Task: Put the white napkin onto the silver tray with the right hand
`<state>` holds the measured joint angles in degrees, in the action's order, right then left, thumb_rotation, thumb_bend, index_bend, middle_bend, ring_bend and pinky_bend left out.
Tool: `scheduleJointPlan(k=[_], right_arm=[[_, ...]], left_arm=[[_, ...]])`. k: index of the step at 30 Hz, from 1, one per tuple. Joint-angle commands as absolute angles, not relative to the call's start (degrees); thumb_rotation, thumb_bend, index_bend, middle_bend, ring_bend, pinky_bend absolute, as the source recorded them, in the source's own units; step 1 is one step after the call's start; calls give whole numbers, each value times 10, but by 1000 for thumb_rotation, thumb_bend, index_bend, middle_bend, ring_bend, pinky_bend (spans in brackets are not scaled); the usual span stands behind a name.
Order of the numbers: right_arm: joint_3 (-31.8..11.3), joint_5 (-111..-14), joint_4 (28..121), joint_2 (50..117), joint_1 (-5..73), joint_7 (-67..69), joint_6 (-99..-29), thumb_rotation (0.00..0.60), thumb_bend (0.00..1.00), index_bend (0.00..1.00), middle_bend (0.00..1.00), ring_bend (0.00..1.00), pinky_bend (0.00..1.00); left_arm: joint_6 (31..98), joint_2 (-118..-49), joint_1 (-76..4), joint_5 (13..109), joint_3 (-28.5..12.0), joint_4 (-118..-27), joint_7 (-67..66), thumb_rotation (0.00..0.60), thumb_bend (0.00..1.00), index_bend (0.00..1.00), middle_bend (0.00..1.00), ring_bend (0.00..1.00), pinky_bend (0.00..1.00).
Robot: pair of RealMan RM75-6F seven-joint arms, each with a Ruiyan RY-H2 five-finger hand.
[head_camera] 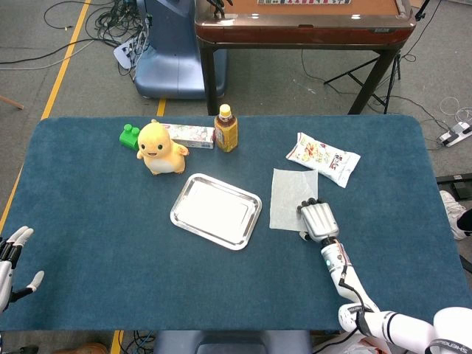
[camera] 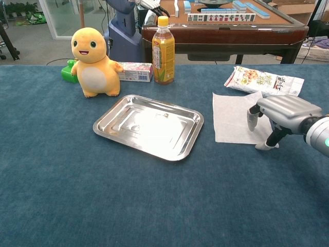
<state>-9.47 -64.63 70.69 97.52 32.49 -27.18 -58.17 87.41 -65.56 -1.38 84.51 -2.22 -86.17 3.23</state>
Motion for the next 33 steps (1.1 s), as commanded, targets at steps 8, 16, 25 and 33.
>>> scheduleJointPlan(k=[8, 16, 25, 33], right_arm=[[-95, -642, 702, 976, 328, -274, -583, 600, 249, 505, 400, 262, 315], [-98, -650, 696, 979, 330, -262, -591, 600, 335, 507, 415, 262, 315], [-106, -658, 689, 976, 336, -255, -600, 600, 367, 578, 452, 267, 315], [-109, -657, 682, 971, 343, -263, -596, 600, 402, 628, 485, 290, 315]], left_arm=[[872, -658, -14, 844, -22, -858, 35, 600, 246, 119, 116, 137, 74], [873, -660, -13, 844, -22, -855, 38, 600, 246, 119, 116, 137, 74], [873, -660, -13, 844, -23, -853, 39, 600, 246, 119, 116, 137, 74], [873, -661, -14, 844, -24, -853, 39, 600, 246, 119, 115, 137, 74]])
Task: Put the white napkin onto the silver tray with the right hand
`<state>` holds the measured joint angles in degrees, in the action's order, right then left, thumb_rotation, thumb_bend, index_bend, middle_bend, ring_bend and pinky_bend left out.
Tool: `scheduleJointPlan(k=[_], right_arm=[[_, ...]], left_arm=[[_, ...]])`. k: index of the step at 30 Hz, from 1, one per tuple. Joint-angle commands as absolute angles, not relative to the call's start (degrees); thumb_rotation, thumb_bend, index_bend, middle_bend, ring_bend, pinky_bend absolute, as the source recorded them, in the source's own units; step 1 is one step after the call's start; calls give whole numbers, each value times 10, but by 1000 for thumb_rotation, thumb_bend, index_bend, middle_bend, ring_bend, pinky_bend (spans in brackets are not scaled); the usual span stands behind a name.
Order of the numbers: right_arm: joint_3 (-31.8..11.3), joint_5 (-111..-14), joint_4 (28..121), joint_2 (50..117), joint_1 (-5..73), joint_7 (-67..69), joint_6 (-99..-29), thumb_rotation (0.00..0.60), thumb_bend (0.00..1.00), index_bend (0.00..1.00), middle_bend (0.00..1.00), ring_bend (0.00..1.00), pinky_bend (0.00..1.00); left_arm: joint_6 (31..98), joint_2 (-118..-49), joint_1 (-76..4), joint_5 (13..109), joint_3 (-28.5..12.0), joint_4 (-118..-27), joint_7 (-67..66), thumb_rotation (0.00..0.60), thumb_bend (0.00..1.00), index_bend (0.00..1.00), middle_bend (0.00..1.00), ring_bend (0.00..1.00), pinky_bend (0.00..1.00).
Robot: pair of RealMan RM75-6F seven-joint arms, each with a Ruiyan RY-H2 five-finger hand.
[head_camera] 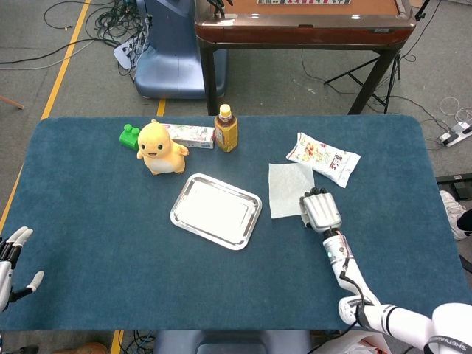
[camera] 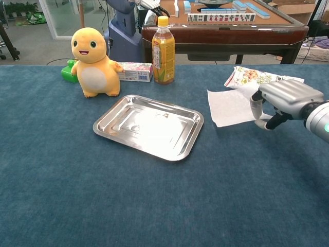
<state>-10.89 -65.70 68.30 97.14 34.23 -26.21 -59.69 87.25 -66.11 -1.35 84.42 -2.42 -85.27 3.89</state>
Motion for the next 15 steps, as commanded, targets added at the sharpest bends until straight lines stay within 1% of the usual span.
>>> scheduleJointPlan(k=[1, 3, 8, 15], right_arm=[[-110, -656, 682, 970, 344, -264, -595, 600, 402, 634, 489, 293, 315], [-110, -655, 681, 969, 346, -267, -594, 600, 407, 643, 495, 299, 315], [-111, -655, 687, 963, 348, -268, -594, 600, 465, 669, 515, 322, 315], [-116, -676, 728, 928, 351, -254, -605, 600, 472, 694, 534, 347, 315]], left_arm=[[872, -662, -14, 844, -24, -852, 39, 600, 246, 119, 115, 137, 74], [872, -662, -14, 844, -25, -851, 40, 600, 246, 119, 115, 137, 74], [871, -663, -14, 843, -25, -849, 41, 600, 246, 119, 116, 138, 74], [873, -661, -13, 843, -26, -851, 42, 600, 246, 119, 115, 138, 74]])
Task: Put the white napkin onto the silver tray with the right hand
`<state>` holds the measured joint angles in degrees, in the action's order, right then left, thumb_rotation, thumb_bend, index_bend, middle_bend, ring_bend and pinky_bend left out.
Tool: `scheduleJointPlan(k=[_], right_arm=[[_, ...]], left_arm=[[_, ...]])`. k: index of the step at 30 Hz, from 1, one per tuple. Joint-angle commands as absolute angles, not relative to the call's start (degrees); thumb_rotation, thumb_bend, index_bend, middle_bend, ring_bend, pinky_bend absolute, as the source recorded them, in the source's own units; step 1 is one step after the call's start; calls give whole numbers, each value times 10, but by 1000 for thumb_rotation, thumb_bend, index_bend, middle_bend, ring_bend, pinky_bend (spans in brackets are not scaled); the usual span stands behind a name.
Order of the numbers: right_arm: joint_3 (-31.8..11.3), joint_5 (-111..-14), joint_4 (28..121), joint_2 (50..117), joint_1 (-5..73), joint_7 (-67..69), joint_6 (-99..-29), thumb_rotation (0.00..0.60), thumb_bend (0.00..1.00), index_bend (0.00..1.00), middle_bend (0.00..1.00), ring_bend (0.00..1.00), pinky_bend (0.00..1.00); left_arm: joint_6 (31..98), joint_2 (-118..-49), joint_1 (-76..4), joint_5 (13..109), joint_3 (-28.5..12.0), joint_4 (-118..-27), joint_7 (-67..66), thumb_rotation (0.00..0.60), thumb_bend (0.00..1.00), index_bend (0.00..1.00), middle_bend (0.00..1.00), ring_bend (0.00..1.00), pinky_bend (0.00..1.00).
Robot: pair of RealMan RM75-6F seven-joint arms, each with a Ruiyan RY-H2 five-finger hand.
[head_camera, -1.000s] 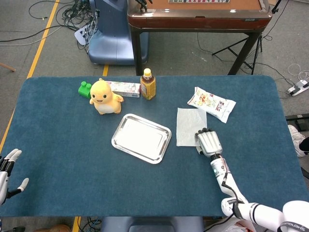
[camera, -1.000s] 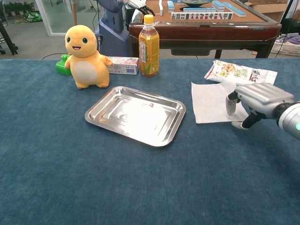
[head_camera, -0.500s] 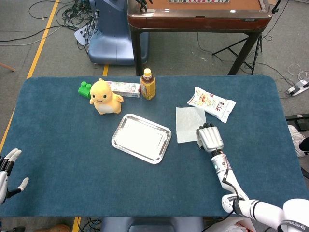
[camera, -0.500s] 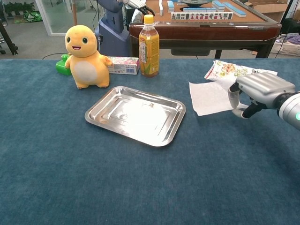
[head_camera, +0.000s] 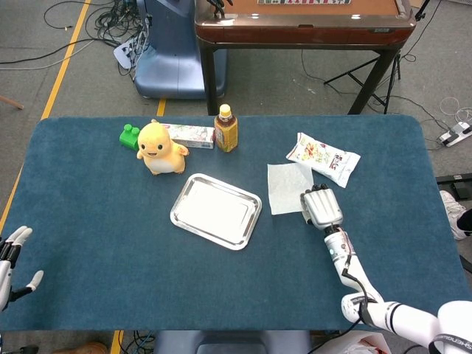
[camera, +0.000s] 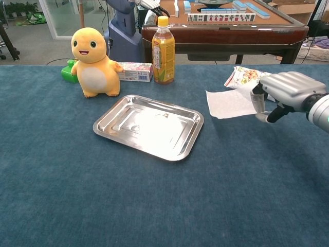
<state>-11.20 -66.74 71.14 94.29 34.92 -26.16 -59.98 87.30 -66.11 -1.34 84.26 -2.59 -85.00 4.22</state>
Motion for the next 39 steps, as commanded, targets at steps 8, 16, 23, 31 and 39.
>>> scheduleJointPlan(k=[8, 16, 23, 31, 39], right_arm=[[-154, -692, 797, 869, 381, -236, -597, 600, 473, 697, 537, 370, 318], [-188, -730, 839, 844, 444, -217, -570, 600, 473, 697, 537, 379, 336], [-181, -783, 866, 852, 473, -186, -578, 600, 473, 697, 537, 390, 336], [-122, -859, 839, 868, 466, -114, -601, 600, 472, 697, 537, 404, 336], [-70, -928, 757, 897, 458, -42, -638, 600, 473, 697, 540, 413, 336]], left_arm=[[880, -657, -10, 845, -26, -860, 34, 600, 246, 119, 115, 137, 74], [889, -653, -5, 844, -25, -874, 21, 600, 246, 119, 116, 138, 74], [899, -649, 4, 841, -25, -880, 17, 600, 246, 119, 115, 138, 74], [902, -647, 11, 838, -23, -879, 18, 600, 246, 119, 116, 138, 74], [899, -650, 10, 838, -23, -877, 17, 600, 246, 119, 116, 137, 74]])
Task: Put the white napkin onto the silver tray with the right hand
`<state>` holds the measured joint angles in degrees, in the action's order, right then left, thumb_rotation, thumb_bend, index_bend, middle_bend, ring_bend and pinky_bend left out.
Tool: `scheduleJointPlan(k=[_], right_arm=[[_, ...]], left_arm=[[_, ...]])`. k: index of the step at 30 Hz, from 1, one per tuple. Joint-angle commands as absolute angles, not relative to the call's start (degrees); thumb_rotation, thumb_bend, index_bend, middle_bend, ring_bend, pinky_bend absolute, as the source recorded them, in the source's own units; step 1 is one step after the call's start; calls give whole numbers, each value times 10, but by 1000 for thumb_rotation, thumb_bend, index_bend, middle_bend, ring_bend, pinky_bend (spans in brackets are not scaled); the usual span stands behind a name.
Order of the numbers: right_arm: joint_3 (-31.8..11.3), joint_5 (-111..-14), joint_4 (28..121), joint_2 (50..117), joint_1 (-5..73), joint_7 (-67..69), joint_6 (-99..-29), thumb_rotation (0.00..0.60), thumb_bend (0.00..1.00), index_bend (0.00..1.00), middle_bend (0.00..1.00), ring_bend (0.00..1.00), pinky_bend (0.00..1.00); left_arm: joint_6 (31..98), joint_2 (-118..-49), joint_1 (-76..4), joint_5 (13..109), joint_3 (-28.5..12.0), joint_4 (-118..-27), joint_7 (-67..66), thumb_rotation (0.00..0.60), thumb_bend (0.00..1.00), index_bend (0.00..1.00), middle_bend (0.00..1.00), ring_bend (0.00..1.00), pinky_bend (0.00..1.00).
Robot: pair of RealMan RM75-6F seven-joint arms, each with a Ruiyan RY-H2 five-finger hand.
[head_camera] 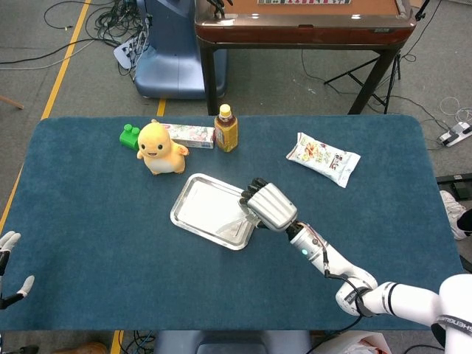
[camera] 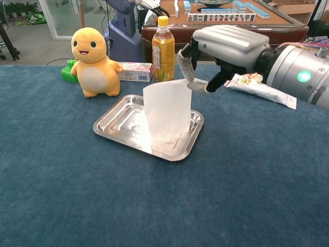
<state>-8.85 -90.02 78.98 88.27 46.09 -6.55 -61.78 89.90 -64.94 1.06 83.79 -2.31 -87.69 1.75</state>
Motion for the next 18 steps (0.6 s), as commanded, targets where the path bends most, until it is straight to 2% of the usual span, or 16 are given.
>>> scheduleJointPlan(k=[1, 8, 18], right_arm=[[-66, -936, 746, 901, 458, -33, -643, 600, 472, 697, 540, 414, 336], [-35, -976, 694, 919, 456, 18, -668, 600, 473, 697, 544, 417, 336], [0, -987, 697, 909, 432, 16, -676, 600, 473, 697, 545, 418, 336]], left_arm=[[899, -650, 10, 838, -24, -877, 17, 600, 246, 119, 116, 137, 74], [899, -652, 12, 836, -24, -878, 14, 600, 246, 119, 116, 138, 74], [898, -651, 14, 836, -23, -875, 16, 600, 246, 119, 116, 137, 74]])
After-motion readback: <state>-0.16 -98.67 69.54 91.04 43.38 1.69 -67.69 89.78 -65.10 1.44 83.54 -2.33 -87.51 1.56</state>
